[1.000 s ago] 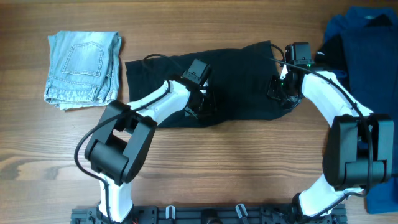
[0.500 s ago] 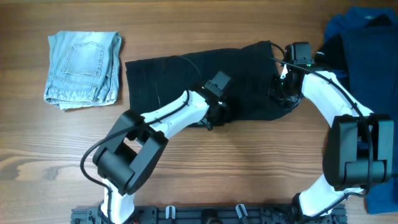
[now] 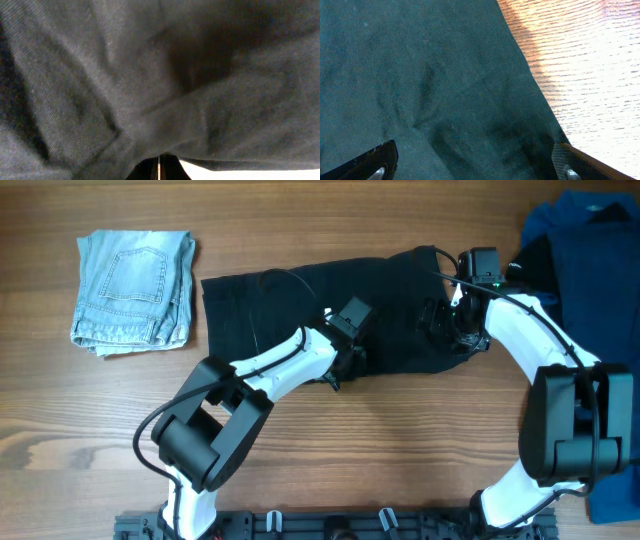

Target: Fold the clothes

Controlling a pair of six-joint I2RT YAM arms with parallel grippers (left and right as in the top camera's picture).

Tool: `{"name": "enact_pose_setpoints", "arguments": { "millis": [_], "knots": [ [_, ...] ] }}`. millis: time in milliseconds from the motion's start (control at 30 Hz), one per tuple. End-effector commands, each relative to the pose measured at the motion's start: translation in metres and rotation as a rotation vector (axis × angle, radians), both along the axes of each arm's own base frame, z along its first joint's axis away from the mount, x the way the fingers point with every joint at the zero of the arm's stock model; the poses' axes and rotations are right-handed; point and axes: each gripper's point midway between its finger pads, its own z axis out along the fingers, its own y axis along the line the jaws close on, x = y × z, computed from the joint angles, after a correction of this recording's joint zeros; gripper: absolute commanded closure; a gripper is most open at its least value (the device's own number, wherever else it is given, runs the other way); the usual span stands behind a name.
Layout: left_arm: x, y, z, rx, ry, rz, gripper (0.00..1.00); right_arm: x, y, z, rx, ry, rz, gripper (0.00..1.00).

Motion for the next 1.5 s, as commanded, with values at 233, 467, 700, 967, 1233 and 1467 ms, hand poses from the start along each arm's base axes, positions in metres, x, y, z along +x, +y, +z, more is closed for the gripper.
{"name": "enact_pose_setpoints", "arguments": {
  "millis": [233, 467, 700, 967, 1233, 1467],
  "knots": [
    [0.038, 0.005, 0.048, 0.021, -0.209, 0.073, 0.96, -0.003, -0.003, -0.009, -0.018, 0.024, -0.005, 0.01],
    [0.032, 0.013, 0.006, 0.089, -0.137, 0.089, 0.96, -0.003, -0.003, -0.009, -0.018, 0.024, -0.004, 0.01],
    [0.041, 0.011, 0.002, 0.081, -0.141, 0.11, 0.96, -0.003, -0.003, -0.009, -0.017, 0.024, -0.004, 0.01],
    [0.114, 0.027, 0.056, -0.032, -0.302, 0.21, 0.96, -0.003, -0.003, -0.009, -0.017, 0.024, -0.004, 0.01],
    [0.11, 0.025, -0.008, 0.018, -0.218, 0.194, 0.96, -0.003, -0.002, -0.009, -0.013, 0.021, -0.004, 0.0],
    [0.139, 0.025, 0.034, -0.006, -0.338, 0.199, 0.96, -0.003, -0.002, -0.009, -0.013, 0.021, -0.003, 0.01]
  ]
}}
